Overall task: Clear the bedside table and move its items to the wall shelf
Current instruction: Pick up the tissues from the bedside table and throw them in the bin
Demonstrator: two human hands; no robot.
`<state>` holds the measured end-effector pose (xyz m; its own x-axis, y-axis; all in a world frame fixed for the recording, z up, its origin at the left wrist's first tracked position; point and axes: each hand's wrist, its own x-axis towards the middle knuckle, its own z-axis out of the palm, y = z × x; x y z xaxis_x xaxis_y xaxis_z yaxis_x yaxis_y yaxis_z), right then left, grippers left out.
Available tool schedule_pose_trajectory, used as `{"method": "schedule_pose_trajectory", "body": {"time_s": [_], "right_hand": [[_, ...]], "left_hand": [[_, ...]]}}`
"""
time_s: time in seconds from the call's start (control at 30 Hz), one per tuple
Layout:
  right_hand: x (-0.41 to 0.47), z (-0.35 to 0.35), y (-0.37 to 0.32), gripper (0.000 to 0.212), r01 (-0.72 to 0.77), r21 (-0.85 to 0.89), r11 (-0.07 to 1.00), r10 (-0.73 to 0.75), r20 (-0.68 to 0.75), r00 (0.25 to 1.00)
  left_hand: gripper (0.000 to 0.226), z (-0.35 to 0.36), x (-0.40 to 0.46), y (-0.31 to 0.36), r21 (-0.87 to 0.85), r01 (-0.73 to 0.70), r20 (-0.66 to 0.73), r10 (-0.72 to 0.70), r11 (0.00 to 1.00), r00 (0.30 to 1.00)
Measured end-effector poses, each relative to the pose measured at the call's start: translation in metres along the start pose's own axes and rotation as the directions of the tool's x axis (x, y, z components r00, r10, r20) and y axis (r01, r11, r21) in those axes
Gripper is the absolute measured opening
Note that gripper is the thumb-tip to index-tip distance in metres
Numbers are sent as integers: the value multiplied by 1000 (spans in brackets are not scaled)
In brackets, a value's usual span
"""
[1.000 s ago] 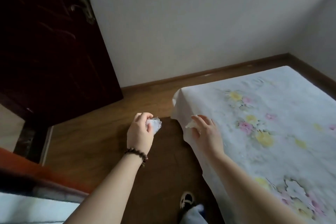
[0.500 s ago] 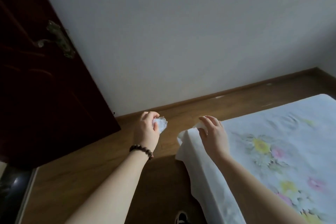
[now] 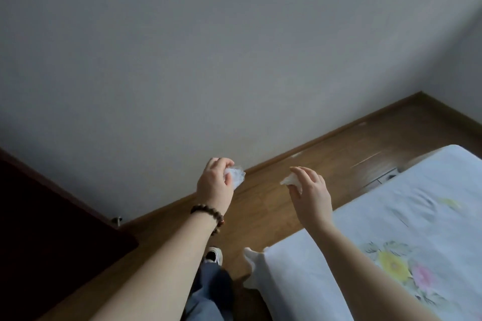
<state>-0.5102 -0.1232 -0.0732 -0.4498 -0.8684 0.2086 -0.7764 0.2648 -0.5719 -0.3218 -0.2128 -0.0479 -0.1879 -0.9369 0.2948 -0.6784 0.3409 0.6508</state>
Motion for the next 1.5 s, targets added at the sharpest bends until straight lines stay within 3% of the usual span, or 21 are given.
{"method": "schedule_pose_trajectory", "body": {"time_s": [0.3,0.53,0.9,1.2,1.5], "right_hand": [[176,44,-27,41,-258,31,966,260,-176,949],[238,30,14,39,-424,25,905,410,-310,858],[319,-42,181,35,-625,93,775,581,-497,645],[413,-153,344,34,-715,64,696,624,-546,559],[507,-225,487,35,-767,104,633,660,-590,464]], "left_hand": [[21,46,228,-16,-67,-197,175,206,978,963],[21,124,317,32,-208,-315,272,364,926,891],[22,324,388,163,-374,-414,427,551,830,717],[21,498,448,346,-447,-463,477,642,765,600],[22,655,506,478,-498,-486,496,695,718,519]]}}
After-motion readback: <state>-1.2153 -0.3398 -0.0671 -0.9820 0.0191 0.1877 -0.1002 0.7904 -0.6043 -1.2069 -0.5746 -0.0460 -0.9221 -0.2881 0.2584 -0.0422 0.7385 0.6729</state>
